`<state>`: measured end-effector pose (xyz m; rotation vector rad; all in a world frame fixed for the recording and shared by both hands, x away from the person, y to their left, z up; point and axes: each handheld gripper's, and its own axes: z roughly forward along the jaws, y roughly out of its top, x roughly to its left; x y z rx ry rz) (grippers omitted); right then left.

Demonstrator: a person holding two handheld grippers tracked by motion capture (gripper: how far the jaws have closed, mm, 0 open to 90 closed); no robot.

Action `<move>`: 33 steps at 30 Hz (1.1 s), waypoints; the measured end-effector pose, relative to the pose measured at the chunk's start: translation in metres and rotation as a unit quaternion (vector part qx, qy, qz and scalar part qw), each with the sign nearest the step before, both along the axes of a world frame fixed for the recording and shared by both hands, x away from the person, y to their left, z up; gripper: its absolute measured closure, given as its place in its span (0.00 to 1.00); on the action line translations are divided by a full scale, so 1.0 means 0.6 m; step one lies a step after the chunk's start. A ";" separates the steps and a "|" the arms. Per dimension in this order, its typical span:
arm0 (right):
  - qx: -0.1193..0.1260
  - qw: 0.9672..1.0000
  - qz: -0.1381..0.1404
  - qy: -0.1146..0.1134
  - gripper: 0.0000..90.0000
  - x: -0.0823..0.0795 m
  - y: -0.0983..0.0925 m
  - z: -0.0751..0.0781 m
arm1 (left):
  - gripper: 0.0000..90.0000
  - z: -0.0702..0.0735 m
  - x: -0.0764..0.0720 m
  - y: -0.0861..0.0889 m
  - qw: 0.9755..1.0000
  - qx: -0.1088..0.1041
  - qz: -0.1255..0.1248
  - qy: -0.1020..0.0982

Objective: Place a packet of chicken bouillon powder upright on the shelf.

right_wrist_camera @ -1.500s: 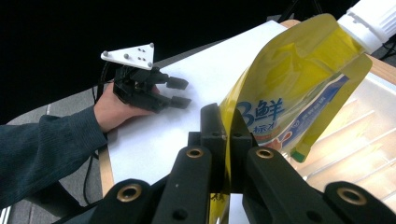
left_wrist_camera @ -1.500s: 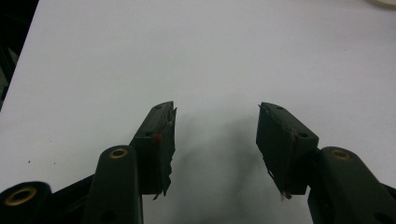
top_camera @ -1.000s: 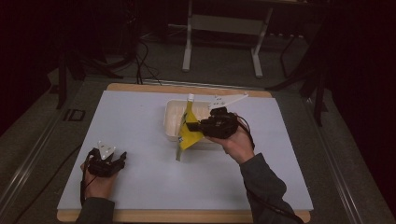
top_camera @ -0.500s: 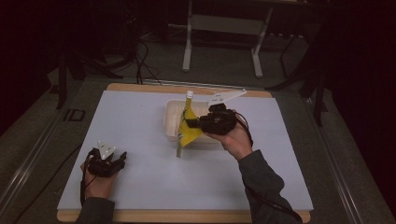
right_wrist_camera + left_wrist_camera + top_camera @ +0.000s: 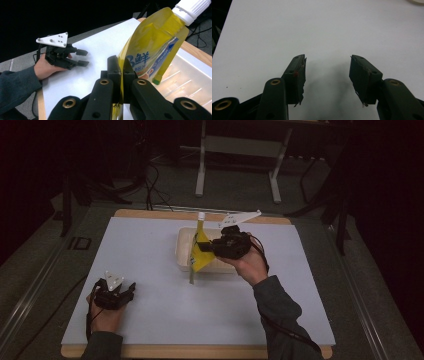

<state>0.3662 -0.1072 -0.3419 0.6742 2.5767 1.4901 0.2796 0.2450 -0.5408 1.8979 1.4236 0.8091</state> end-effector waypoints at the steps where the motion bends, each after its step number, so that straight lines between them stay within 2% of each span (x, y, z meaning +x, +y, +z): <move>1: 0.000 1.000 0.000 0.000 1.00 0.000 0.000 0.000 | 0.52 0.000 0.000 0.000 1.000 0.000 0.000 0.000; 20: 0.008 1.000 -0.016 -0.009 1.00 0.027 -0.004 -0.003 | 0.52 0.000 0.000 -0.001 1.000 0.000 0.000 -0.001; 33: 0.009 1.000 -0.023 -0.011 1.00 0.045 0.006 -0.009 | 0.52 0.000 0.000 0.000 1.000 0.001 0.000 -0.001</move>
